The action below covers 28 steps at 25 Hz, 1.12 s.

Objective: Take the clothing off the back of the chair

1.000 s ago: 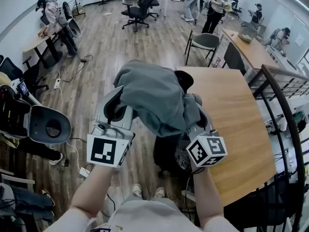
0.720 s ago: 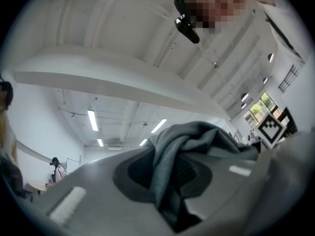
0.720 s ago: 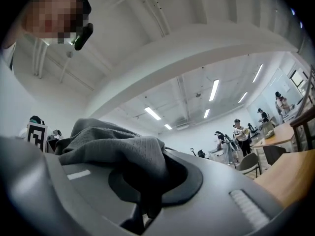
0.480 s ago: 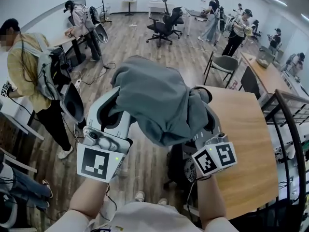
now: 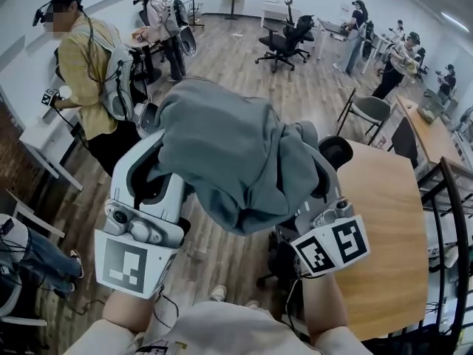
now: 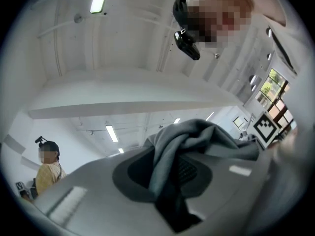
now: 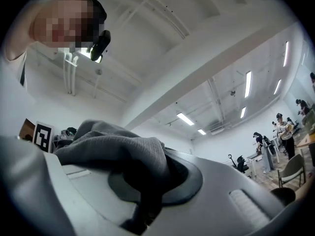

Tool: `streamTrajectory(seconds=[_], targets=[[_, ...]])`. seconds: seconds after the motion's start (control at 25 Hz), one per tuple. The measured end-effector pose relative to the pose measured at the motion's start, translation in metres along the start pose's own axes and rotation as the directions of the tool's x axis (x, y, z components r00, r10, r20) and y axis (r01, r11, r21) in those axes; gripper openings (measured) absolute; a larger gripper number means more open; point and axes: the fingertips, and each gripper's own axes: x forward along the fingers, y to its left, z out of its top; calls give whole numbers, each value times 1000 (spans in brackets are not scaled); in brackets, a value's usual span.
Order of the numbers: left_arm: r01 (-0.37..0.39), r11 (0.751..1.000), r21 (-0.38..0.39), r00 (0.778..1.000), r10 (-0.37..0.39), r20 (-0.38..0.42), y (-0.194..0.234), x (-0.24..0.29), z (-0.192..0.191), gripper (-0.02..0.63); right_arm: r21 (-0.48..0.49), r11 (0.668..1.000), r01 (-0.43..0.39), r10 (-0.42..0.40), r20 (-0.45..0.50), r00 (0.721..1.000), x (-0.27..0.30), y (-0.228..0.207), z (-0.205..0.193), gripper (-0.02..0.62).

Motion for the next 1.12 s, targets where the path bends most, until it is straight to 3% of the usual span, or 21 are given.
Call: streamTrajectory(seconds=[0.24,0.52,0.76,1.12], targets=[[-55,994,94,997,60,-55,31,-42,18,61,0,997,-80,80,-6,997,19,61,3,29],[-52,986,160,992,69,-106,19,-74,2,60,11,989,-150,151,-83,985,13,108,-35,29],[-59,990,127,980,82,-182,27,-98,-27,61,47,985,-167,173,-160,972,11,134,-70,29],[-69,997,31,957,75,-280,3,-123,-83,61,69,988,-137,151,-272,950,-18,131,-122,29]])
